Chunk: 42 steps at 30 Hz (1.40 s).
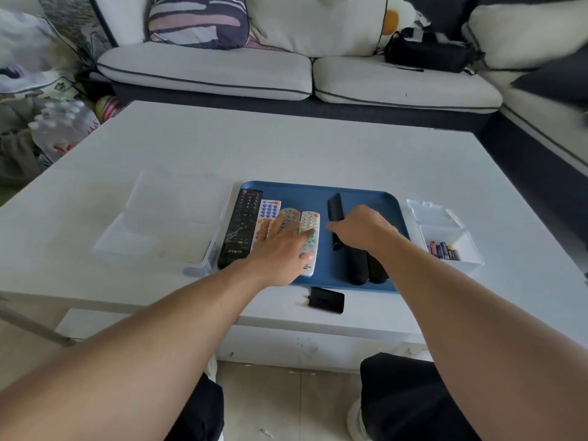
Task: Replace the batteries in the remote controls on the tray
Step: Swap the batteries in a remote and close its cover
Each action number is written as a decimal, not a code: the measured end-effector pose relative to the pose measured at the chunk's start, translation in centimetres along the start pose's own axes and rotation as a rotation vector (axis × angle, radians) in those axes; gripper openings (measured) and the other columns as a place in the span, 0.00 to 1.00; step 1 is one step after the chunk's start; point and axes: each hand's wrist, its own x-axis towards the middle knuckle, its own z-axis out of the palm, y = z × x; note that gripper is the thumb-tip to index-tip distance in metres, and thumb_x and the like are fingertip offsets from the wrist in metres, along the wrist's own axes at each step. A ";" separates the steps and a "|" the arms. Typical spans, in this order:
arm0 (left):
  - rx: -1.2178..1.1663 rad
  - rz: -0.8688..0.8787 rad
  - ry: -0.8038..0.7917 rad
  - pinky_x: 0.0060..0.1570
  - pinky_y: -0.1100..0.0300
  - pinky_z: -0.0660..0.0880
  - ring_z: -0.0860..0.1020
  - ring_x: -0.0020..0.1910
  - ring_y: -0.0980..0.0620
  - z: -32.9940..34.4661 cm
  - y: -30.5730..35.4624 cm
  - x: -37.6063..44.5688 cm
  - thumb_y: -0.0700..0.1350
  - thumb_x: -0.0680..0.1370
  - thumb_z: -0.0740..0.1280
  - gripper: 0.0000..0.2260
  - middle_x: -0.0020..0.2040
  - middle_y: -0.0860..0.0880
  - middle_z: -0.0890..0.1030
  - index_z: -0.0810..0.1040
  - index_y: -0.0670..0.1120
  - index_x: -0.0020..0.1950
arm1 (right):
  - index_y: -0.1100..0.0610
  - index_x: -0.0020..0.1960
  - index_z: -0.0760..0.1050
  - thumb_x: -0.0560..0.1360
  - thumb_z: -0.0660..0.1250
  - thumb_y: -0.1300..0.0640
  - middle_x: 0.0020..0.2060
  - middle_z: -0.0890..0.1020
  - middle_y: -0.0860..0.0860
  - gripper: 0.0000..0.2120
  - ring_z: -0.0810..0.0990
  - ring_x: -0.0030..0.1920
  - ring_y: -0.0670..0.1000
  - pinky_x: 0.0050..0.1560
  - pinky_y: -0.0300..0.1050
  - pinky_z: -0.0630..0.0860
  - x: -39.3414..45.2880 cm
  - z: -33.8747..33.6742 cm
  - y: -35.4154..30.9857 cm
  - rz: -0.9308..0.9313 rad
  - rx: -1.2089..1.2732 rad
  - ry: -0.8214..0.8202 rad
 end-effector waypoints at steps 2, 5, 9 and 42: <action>-0.194 -0.030 0.111 0.78 0.44 0.47 0.51 0.81 0.41 -0.4 0.2 0.3 0.51 0.85 0.54 0.20 0.78 0.46 0.64 0.67 0.51 0.77 | 0.55 0.44 0.74 0.76 0.65 0.37 0.37 0.79 0.50 0.21 0.77 0.36 0.51 0.38 0.44 0.72 -0.5 -0.4 -0.2 -0.076 0.145 0.028; -0.758 -0.218 0.215 0.64 0.46 0.71 0.77 0.63 0.41 -2.2 1.4 0.6 0.58 0.84 0.51 0.23 0.58 0.44 0.82 0.81 0.47 0.58 | 0.56 0.38 0.77 0.74 0.69 0.36 0.28 0.75 0.47 0.23 0.71 0.30 0.49 0.31 0.42 0.66 -2.4 -0.9 -1.2 -0.244 0.361 -0.020; -1.455 -0.464 0.153 0.66 0.50 0.74 0.82 0.56 0.49 -3.6 2.3 0.3 0.63 0.82 0.57 0.24 0.53 0.48 0.86 0.85 0.47 0.50 | 0.51 0.35 0.79 0.72 0.71 0.36 0.27 0.74 0.45 0.19 0.70 0.28 0.45 0.31 0.38 0.65 -4.3 -1.0 -2.1 -0.391 0.323 -0.132; -1.588 -0.582 0.125 0.52 0.47 0.80 0.84 0.42 0.45 -5.4 -1.1 -2.3 0.57 0.83 0.61 0.17 0.45 0.44 0.86 0.79 0.45 0.54 | 0.62 0.65 0.76 0.82 0.59 0.70 0.57 0.83 0.57 0.15 0.84 0.53 0.55 0.50 0.53 0.83 -2.1 -1.2 -0.4 0.101 1.521 -0.557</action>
